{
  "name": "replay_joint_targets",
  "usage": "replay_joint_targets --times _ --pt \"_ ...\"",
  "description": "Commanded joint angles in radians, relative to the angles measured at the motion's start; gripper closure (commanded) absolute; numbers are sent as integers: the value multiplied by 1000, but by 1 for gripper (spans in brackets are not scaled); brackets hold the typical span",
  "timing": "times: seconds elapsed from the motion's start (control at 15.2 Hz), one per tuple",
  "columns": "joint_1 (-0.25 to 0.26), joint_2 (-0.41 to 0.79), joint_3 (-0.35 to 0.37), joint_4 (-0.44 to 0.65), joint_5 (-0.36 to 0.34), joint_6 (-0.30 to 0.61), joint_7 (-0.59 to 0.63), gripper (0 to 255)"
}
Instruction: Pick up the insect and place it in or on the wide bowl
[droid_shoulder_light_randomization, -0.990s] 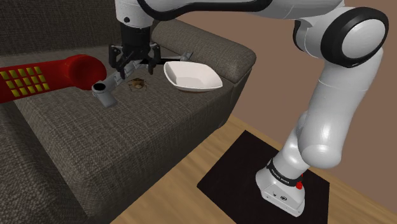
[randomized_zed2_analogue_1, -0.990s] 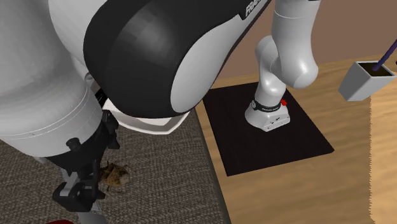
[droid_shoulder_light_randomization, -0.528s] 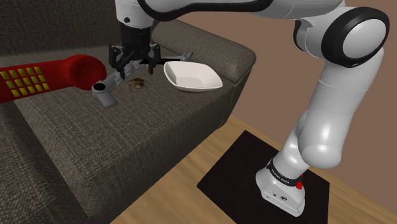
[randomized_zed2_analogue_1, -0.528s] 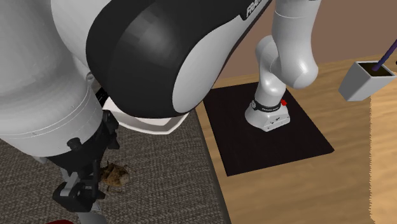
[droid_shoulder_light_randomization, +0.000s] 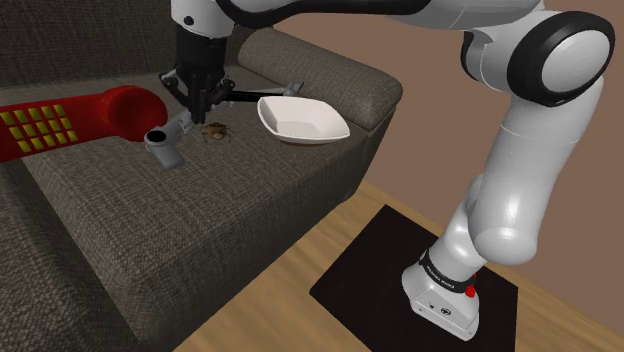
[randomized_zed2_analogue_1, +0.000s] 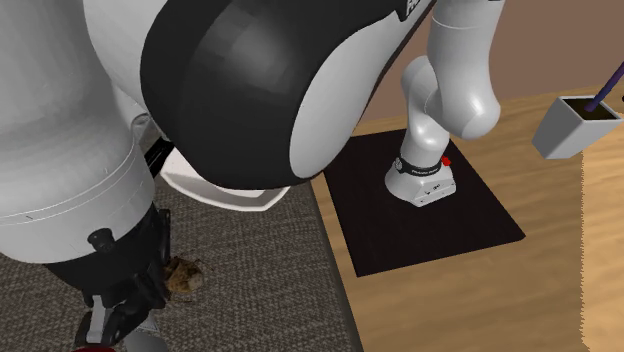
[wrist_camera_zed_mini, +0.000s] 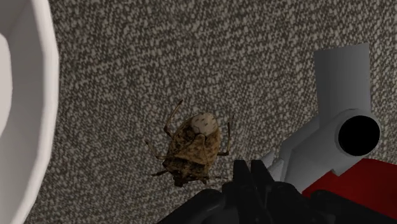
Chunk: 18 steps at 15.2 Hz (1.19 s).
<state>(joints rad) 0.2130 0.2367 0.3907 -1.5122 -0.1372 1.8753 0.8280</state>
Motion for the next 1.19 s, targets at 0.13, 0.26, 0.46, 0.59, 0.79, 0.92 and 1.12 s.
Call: replay_joint_targets --times 0.13,0.26,0.46,0.59,0.79,0.92,1.12 --pt "-3 15 -17 4 -47 -111 -4 255" --pt "7 4 -4 6 -35 -27 5 0" --pt "-47 -199 -12 -274 19 152 -49 0" --pt "-51 -233 -19 -333 28 198 -60 0" --pt "-51 -217 -20 -354 19 233 -55 0" --pt "-51 -205 -20 -367 13 256 -50 0" --pt "-51 -196 -21 -376 7 275 -47 0"
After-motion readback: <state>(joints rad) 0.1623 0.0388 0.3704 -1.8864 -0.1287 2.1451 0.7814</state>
